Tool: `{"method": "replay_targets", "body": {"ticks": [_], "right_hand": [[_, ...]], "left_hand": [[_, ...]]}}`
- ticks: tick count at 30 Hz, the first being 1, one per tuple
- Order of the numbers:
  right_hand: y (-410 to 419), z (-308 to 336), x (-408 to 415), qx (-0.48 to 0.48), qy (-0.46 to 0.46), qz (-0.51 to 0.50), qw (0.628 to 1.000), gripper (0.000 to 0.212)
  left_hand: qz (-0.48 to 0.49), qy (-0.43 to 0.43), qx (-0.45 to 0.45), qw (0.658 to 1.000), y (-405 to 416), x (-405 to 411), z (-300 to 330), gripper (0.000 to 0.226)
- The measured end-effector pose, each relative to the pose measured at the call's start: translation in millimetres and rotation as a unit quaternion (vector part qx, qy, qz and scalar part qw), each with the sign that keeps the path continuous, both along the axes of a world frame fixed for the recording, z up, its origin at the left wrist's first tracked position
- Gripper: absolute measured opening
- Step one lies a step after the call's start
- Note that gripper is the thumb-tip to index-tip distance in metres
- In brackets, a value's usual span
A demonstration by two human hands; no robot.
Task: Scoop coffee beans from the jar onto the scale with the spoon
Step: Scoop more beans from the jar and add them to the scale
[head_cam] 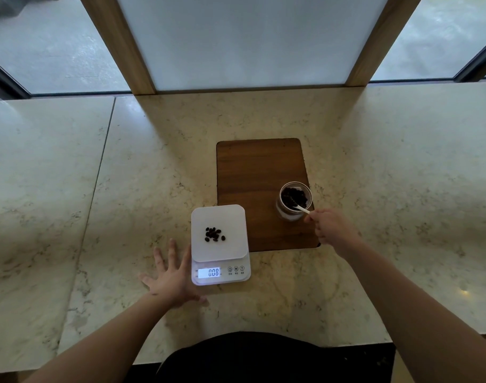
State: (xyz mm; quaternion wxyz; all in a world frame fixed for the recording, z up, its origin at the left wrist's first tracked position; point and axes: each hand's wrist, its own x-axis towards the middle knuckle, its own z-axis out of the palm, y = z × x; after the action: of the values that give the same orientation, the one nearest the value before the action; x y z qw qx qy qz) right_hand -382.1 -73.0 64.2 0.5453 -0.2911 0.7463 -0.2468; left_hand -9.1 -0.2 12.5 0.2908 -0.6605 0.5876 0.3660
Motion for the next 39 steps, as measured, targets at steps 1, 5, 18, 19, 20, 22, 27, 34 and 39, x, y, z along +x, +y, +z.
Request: {"method": "replay_targets", "body": {"ticks": [1, 5, 18, 19, 20, 22, 27, 34, 39], "right_hand": [[0.3, -0.7, 0.0, 0.0, -0.005, -0.004, 1.0, 0.032], [1.8, -3.5, -0.2, 0.007, -0.036, -0.024, 0.999, 0.03], [3.2, -11.8, -2.1, 0.031, -0.105, -0.065, 0.992, 0.027], [3.7, -11.3, -1.8, 0.033, -0.109, -0.068, 0.991, 0.027], [4.4, -10.2, -1.4, 0.034, -0.113, -0.069, 0.991, 0.026], [5.2, -7.1, -0.1, 0.035, -0.117, -0.071, 0.99, 0.026], [6.6, -2.8, 2.1, 0.033, -0.12, -0.077, 0.989, 0.026], [7.9, -4.3, 1.3, 0.033, -0.125, -0.078, 0.989, 0.024], [8.1, -0.9, 5.4, -0.018, 0.037, -0.005, 0.999, 0.029]], "left_hand": [[0.0, 0.0, 0.001, 1.0, -0.2, -0.4, 0.9, 0.153], [-0.001, 0.003, 0.004, 1.0, -0.5, -0.7, 2.7, 0.152], [-0.005, -0.002, 0.004, 1.0, -0.7, 1.5, -5.6, 0.153], [-0.005, -0.001, 0.004, 1.0, -0.7, 2.1, -6.3, 0.153], [-0.004, 0.0, 0.004, 1.0, -0.7, 2.7, -7.0, 0.153], [-0.002, -0.001, 0.004, 1.0, -0.6, 3.5, -8.0, 0.153], [0.0, 0.008, 0.005, 1.0, -0.8, 3.8, -9.0, 0.154], [0.001, 0.012, 0.002, 1.0, 0.0, 5.6, -10.9, 0.154], [0.0, 0.007, -0.001, 1.0, 0.0, 5.9, -11.8, 0.153]]}}
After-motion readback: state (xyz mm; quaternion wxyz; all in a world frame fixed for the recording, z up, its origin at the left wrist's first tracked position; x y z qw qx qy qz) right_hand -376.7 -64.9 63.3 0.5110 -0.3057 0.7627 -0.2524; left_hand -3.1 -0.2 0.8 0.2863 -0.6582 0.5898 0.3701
